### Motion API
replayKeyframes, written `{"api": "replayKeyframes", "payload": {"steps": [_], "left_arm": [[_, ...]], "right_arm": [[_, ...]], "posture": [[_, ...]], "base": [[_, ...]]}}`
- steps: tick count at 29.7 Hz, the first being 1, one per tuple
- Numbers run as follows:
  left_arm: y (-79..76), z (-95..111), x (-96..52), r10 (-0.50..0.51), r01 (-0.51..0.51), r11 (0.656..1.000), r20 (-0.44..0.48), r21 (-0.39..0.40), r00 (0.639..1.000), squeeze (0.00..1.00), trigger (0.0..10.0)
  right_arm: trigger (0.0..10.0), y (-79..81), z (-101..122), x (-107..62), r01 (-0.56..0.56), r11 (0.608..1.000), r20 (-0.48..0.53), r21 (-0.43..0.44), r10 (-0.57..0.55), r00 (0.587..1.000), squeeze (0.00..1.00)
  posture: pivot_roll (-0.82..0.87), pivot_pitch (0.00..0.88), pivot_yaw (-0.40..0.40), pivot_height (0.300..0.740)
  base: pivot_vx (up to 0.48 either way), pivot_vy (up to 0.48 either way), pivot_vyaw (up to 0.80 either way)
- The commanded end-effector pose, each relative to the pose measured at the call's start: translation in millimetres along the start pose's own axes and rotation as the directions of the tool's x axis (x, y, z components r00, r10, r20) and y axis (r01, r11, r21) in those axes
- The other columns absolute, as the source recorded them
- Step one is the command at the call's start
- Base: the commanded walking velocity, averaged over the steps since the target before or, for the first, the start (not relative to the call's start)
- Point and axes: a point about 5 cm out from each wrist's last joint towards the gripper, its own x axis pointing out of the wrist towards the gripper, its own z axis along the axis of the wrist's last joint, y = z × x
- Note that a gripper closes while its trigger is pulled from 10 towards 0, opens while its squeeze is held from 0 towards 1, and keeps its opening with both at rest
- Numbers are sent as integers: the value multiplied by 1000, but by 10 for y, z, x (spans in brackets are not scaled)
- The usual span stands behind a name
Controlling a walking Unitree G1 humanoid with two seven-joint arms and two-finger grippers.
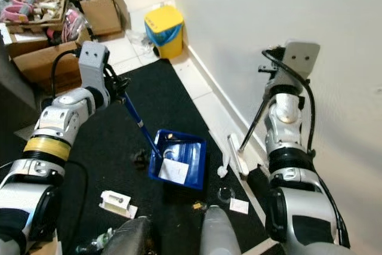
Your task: Sweep floor
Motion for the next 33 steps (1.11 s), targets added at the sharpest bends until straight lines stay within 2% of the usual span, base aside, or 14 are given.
{"api": "replayKeyframes", "payload": {"steps": [1, 11, 13, 20, 25, 33], "left_arm": [[33, 54, -22, 3, -3, 1000, 31, -1, 1000, 0, 10000], [115, -115, -106, 4, -3, 1000, -40, 23, 999, 0, 10000], [172, -168, -171, 4, -3, 1000, -57, 24, 998, 0, 10000], [148, -237, -256, -23, 24, 999, -71, 22, 997, 0, 10000], [107, -218, -242, -13, 14, 1000, -52, 5, 999, 0, 10000], [103, -188, -243, -1, 1, 1000, -45, -6, 999, 0, 10000]], "right_arm": [[10000, 42, 38, 0, -13, 1000, 30, 1, 13, 999, 0], [10000, 63, 22, -7, -35, 999, 22, -9, 35, 999, 0], [10000, 59, 6, -19, -40, 999, 17, -13, 40, 999, 0], [10000, 39, -5, -28, -39, 999, 14, -17, 40, 999, 0], [10000, 57, -5, -22, -42, 999, 11, -14, 42, 999, 0], [10000, 62, 2, -21, -42, 999, 13, -11, 42, 999, 0]], "posture": [[-31, 70, 80, 740], [-27, 81, 77, 740], [-24, 83, 76, 740], [-21, 86, 76, 740], [-20, 86, 72, 740], [-23, 87, 73, 740]], "base": [[0, 0, 0], [0, 0, 0], [0, 0, 0], [0, 0, 0], [0, 0, 0], [-426, 0, 0]]}}
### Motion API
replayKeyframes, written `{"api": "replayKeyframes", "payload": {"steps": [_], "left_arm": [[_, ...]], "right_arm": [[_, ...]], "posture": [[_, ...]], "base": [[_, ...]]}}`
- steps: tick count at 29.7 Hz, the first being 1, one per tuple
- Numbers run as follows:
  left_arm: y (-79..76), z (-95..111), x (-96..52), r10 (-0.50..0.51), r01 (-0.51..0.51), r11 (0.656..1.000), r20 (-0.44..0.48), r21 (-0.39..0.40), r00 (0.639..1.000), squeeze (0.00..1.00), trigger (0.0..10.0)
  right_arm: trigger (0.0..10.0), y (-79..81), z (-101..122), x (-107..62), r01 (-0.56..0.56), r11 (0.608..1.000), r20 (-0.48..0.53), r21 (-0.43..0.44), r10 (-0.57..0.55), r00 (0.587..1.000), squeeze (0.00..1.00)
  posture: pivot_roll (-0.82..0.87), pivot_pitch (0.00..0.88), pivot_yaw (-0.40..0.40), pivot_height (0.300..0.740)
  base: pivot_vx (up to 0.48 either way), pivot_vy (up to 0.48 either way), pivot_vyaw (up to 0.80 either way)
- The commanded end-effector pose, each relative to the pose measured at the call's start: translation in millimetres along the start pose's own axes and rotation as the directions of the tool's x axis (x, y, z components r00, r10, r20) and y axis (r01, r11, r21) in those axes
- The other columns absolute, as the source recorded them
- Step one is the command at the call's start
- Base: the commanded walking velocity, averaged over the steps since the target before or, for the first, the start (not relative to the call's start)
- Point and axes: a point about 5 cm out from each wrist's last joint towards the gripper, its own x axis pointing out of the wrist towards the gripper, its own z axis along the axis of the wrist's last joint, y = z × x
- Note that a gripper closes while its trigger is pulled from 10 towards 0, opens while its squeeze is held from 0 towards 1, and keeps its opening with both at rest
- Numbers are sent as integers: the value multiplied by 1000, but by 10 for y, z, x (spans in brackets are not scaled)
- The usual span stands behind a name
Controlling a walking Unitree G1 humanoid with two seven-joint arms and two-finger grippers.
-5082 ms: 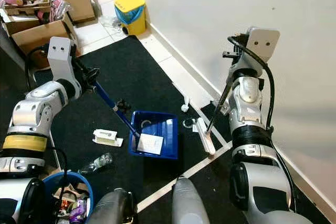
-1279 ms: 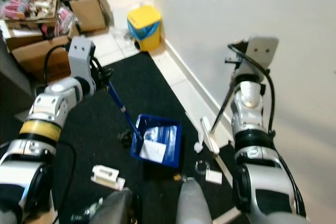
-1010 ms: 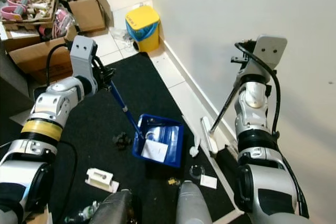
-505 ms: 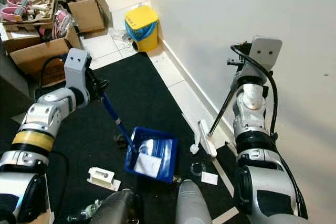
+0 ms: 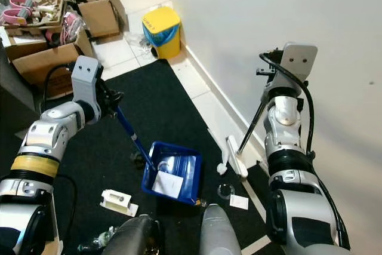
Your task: Sweep floor
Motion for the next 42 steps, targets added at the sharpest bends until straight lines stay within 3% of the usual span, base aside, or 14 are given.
{"api": "replayKeyframes", "payload": {"steps": [1, 12, 26, 32, 42], "left_arm": [[14, 24, -19, 3, -3, 1000, 11, -22, 1000, 0, 10000], [33, 17, -24, 18, -17, 999, 7, -29, 1000, 0, 10000], [77, 14, -17, 53, -53, 998, 0, -44, 999, 0, 10000], [177, 20, -16, 103, -103, 994, 0, -43, 995, 0, 10000], [314, 83, 104, 146, -147, 989, -20, -15, 989, 0, 10000]], "right_arm": [[10000, 9, 53, 17, -2, 1000, 29, 1, 2, 1000, 0], [10000, 21, 54, 18, -4, 1000, 29, 3, 4, 1000, 0], [10000, 24, 66, 28, -6, 1000, 33, 2, 6, 999, 0], [10000, 23, 70, 32, -7, 1000, 35, -1, 7, 999, 0], [10000, 125, 72, 74, -14, 1000, 29, -24, 15, 999, 0]], "posture": [[-23, 87, 73, 740], [-22, 86, 73, 740], [-24, 81, 73, 740], [-23, 84, 69, 740], [-18, 126, 71, 740]], "base": [[-469, 0, 0], [-470, 0, 0], [0, 0, 0], [0, 0, 0], [0, 0, 0]]}}
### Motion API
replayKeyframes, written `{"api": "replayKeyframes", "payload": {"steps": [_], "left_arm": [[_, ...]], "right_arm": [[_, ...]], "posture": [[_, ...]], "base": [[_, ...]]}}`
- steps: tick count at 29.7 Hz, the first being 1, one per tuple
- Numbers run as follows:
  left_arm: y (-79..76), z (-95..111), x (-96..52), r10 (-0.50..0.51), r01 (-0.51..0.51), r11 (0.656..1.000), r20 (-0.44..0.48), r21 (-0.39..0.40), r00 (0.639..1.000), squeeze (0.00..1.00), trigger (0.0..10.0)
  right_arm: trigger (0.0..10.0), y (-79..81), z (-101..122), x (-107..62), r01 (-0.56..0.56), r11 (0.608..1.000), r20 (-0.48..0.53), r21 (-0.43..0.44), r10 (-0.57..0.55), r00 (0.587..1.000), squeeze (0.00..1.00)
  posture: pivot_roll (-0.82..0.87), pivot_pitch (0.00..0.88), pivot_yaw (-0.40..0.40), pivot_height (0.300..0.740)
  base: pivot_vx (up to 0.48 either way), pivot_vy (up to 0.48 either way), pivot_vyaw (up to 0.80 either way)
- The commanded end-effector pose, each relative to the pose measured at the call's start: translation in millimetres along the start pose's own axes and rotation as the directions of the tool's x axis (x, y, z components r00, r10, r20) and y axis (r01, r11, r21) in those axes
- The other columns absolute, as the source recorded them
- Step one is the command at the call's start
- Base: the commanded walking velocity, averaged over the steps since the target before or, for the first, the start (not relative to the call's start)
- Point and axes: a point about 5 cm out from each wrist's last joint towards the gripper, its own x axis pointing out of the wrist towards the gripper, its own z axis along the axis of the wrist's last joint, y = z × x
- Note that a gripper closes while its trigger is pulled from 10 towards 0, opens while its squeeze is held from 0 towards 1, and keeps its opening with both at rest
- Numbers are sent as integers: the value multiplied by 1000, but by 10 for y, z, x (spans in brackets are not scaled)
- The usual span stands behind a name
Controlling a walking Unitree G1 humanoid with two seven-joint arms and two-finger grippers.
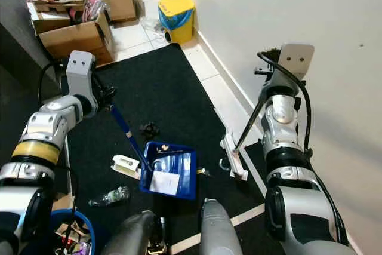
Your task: Sweep floor
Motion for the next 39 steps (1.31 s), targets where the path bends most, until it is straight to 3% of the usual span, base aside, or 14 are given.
{"api": "replayKeyframes", "payload": {"steps": [1, 13, 24, 32, 39], "left_arm": [[157, 44, -27, 62, -62, 997, 10, 36, 998, 0, 10000], [275, 165, -17, 109, -111, 993, 52, 35, 993, 0, 10000], [218, 365, 19, 124, -139, 985, 137, 104, 983, 0, 10000], [159, 530, 33, 100, -119, 988, 171, 104, 980, 0, 10000], [141, 666, 48, 102, -126, 984, 183, 123, 978, 0, 10000]], "right_arm": [[10000, 62, 67, 41, -11, 1000, 35, -23, 12, 999, 0], [10000, 97, 163, 139, -22, 998, 58, -61, 26, 998, 0], [10000, 27, 224, 170, 50, 998, 102, -43, -45, 994, 0], [10000, 72, 184, 140, 56, 998, 101, -26, -53, 993, 0], [10000, 140, -2, 65, 65, 998, 10, 2, -65, 998, 0]], "posture": [[-17, 147, 71, 740], [23, 278, 59, 740], [59, 328, 78, 740], [96, 351, 101, 740], [119, 353, 127, 740]], "base": [[0, 0, 0], [0, 0, 0], [0, 0, 0], [0, 0, 0], [0, 0, 0]]}}
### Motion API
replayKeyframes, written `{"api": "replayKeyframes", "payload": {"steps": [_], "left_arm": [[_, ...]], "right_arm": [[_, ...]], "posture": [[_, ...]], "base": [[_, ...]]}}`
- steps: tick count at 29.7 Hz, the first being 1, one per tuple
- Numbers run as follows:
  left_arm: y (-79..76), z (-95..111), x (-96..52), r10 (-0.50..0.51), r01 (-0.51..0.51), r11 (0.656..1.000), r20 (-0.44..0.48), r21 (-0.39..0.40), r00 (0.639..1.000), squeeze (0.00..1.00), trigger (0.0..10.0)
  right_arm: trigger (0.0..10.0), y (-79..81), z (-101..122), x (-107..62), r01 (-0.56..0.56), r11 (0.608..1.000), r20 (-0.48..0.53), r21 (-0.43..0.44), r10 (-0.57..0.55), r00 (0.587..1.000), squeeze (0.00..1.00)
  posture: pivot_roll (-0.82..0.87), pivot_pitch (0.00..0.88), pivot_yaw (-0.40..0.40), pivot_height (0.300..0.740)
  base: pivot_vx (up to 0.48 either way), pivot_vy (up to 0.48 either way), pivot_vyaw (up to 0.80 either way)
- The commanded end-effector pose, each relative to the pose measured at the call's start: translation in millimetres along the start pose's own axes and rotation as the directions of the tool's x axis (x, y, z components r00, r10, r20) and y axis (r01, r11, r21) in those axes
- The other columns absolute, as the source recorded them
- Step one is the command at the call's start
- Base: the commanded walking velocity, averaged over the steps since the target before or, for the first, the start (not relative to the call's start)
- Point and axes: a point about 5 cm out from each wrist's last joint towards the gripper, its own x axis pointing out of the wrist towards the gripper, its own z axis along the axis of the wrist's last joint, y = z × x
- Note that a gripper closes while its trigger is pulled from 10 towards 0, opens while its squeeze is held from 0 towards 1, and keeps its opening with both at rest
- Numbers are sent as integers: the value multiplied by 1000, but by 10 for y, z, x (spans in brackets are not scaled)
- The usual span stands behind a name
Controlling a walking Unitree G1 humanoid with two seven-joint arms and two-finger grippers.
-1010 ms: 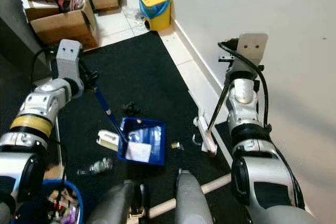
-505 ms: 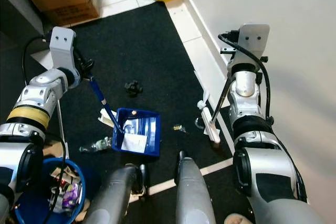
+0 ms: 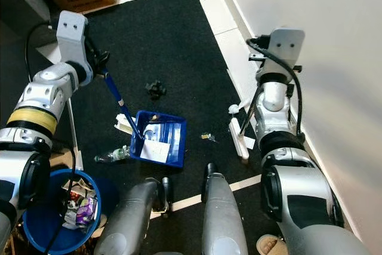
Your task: Sweep floor
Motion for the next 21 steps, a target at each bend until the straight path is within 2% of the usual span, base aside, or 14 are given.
{"api": "replayKeyframes", "payload": {"steps": [1, 5, 14, 21], "left_arm": [[39, 11, -1, 28, -28, 999, -2, 26, 1000, 0, 10000], [-15, 103, 29, 14, -14, 999, 21, 30, 1000, 0, 10000], [-193, 90, 82, -28, 27, 999, 34, 31, 999, 0, 10000], [-321, 209, 118, -74, 79, 996, 107, -40, 991, 0, 10000]], "right_arm": [[10000, -1, -141, -80, 20, 1000, -64, 18, -19, 998, 0], [10000, -32, -204, -121, 56, 997, -90, 50, -52, 995, 0], [10000, -72, -224, -125, 87, 994, -106, 65, -80, 991, 0], [10000, -49, -204, -112, 78, 994, -99, 72, -71, 993, 0]], "posture": [[119, 353, 127, 740], [112, 346, 137, 740], [84, 342, 142, 740], [59, 336, 138, 740]], "base": [[0, 0, 0], [0, 0, 0], [0, 0, 0], [0, 0, 0]]}}
